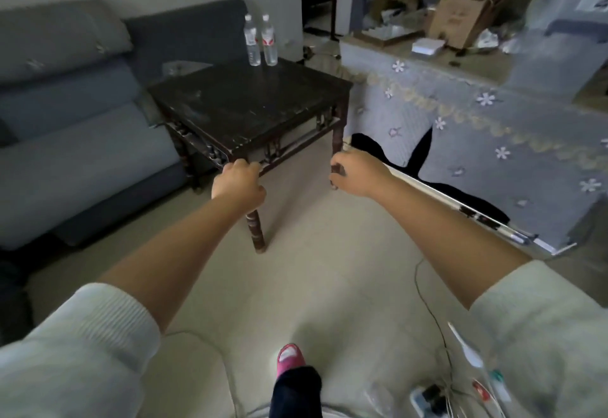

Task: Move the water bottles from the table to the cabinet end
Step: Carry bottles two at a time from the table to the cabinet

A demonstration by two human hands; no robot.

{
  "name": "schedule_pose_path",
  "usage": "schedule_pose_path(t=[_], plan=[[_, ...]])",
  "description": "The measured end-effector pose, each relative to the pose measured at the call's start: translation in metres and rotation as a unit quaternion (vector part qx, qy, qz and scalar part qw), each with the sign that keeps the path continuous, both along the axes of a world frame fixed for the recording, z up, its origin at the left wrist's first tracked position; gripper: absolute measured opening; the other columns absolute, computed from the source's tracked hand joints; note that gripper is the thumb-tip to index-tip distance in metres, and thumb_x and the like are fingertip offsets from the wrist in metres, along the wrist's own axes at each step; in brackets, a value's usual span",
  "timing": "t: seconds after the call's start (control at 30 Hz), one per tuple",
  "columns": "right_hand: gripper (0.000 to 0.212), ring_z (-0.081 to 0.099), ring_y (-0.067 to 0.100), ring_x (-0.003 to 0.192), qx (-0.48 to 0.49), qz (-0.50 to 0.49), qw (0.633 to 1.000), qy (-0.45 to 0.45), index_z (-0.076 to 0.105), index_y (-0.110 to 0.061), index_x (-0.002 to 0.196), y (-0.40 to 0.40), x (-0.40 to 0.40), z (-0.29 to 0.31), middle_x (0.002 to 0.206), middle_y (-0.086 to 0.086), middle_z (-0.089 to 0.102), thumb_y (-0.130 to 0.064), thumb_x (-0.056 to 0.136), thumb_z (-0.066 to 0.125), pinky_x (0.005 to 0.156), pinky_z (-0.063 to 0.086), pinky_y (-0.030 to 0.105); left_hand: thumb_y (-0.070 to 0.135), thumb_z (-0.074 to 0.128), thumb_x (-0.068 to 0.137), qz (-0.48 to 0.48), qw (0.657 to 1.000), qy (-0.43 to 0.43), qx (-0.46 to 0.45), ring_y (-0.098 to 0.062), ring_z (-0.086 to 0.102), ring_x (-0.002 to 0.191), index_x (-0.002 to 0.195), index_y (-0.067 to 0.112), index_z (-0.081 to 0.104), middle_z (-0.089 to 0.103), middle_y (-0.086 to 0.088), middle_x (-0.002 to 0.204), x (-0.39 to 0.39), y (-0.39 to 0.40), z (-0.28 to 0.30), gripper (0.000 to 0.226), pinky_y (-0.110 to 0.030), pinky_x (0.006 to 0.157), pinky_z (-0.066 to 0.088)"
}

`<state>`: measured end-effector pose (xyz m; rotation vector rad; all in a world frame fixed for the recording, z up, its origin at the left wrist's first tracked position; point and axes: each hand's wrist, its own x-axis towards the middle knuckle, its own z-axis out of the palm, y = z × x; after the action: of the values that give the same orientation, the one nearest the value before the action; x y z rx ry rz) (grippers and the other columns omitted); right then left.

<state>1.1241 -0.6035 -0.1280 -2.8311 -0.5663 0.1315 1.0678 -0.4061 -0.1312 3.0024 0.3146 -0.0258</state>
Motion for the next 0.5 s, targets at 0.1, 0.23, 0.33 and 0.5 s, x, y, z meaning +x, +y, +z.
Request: schedule_pose_path(t=[0.1, 0.23, 0.33, 0.5], plan=[[0.042, 0.053, 0.033, 0.118, 0.001, 0.011, 1.000, -0.007, 0.051, -0.012, 0.129, 0.016, 0.048, 0.002, 0.131, 0.015, 0.053, -0.030, 0.091, 0.052, 0.098, 0.046, 0.037, 0.019, 0.048, 0.089, 0.001, 1.000, -0.003, 0.010, -0.034, 0.042, 0.126, 0.129, 0.011, 0.049, 0.047, -0.015, 0.132, 0.049, 0.019, 0.003, 0.041, -0.045, 0.100, 0.043], [0.043, 0.050, 0.033, 0.121, 0.005, 0.005, 1.000, -0.013, 0.047, -0.011, 0.133, 0.045, 0.131, 0.013, 0.133, 0.015, 0.050, -0.027, 0.094, 0.050, 0.096, 0.043, 0.035, 0.020, 0.048, 0.090, -0.019, 1.000, -0.009, 0.019, -0.035, 0.042, 0.125, 0.130, 0.012, 0.049, 0.047, -0.015, 0.130, 0.136, 0.051, 0.013, 0.041, -0.046, 0.099, 0.042], [0.043, 0.051, 0.033, 0.119, -0.001, 0.004, 1.000, -0.006, 0.047, -0.010, 0.133, 0.066, 0.191, 0.018, 0.133, 0.016, 0.050, -0.027, 0.093, 0.050, 0.097, 0.044, 0.037, 0.021, 0.048, 0.091, -0.032, 0.999, 0.002, 0.033, -0.034, 0.041, 0.126, 0.131, 0.012, 0.048, 0.046, -0.014, 0.132, 0.195, 0.072, 0.020, 0.041, -0.044, 0.099, 0.042], [0.043, 0.052, 0.034, 0.117, -0.010, -0.007, 1.000, 0.004, 0.048, -0.010, 0.133, 0.082, 0.271, 0.021, 0.131, 0.018, 0.050, -0.025, 0.093, 0.051, 0.095, 0.045, 0.035, 0.022, 0.047, 0.092, -0.038, 0.998, 0.027, 0.040, -0.033, 0.042, 0.125, 0.131, 0.012, 0.047, 0.045, -0.013, 0.133, 0.279, 0.097, 0.022, 0.040, -0.043, 0.098, 0.044]])
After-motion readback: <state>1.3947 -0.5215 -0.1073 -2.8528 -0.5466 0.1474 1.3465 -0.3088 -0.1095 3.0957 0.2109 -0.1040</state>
